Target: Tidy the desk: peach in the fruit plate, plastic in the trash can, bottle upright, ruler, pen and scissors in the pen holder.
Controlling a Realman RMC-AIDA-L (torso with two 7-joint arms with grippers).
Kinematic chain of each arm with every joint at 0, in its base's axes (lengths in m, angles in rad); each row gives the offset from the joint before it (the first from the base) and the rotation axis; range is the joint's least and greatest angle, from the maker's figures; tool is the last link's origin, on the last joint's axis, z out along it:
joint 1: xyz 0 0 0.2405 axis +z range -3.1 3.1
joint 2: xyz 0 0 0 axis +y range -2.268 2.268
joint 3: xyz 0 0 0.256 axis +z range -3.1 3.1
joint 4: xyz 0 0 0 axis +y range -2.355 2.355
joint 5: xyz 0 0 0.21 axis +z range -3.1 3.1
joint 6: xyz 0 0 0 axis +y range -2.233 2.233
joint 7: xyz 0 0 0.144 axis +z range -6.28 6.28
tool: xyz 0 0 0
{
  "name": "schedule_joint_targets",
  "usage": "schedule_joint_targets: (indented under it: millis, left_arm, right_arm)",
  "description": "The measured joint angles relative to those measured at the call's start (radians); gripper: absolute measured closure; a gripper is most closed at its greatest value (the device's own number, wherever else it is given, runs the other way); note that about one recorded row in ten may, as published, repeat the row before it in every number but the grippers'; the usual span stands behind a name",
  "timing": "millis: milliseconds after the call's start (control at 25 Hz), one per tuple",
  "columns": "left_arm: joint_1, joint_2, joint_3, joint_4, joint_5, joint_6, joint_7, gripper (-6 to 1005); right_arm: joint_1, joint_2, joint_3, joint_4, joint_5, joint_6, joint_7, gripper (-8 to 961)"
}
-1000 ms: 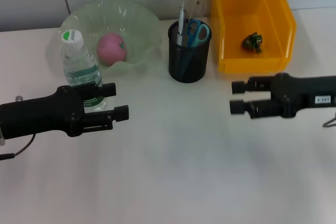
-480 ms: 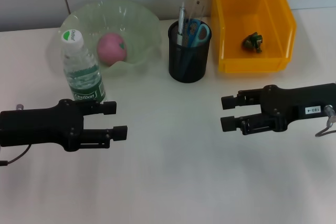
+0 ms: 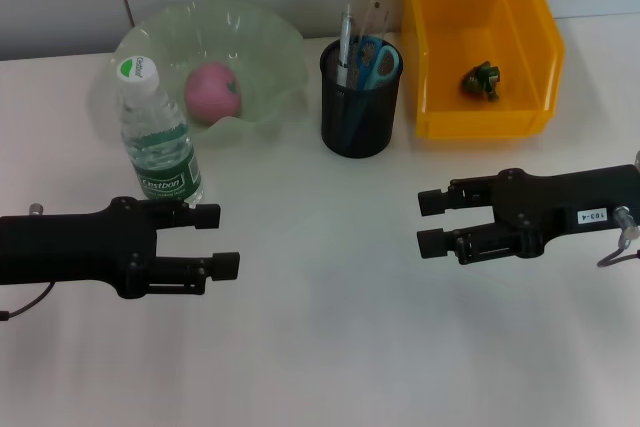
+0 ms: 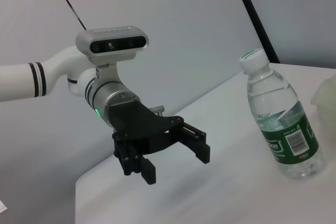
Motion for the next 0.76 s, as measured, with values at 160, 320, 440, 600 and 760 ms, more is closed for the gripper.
schedule_joint_targets:
  millis: [160, 320, 440, 600, 760]
  left_arm:
    - [-0.006, -0.001, -0.005, 0.001, 0.021, 0.007, -0.008, 183]
    - [-0.010, -0.001, -0.005, 0.000, 0.024, 0.009, -0.010, 183]
    - [-0.012, -0.001, -0.005, 0.000, 0.026, 0.009, -0.010, 183]
    - [-0.013, -0.001, -0.005, 0.000, 0.027, 0.013, -0.014, 183]
    - [-0.013, -0.001, -0.005, 0.000, 0.031, 0.014, -0.018, 183]
  right_arm:
    - [-0.003, 0.000, 0.000, 0.000, 0.000, 0.000, 0.001, 194]
    - [-0.005, 0.003, 0.000, 0.000, -0.001, 0.000, -0.001, 194]
    - [0.000, 0.005, 0.000, 0.000, -0.004, 0.002, -0.002, 194]
    - [0.006, 0.006, 0.000, -0.001, -0.011, 0.007, -0.003, 194]
    - [0.009, 0.006, 0.000, -0.001, -0.012, 0.007, -0.003, 194]
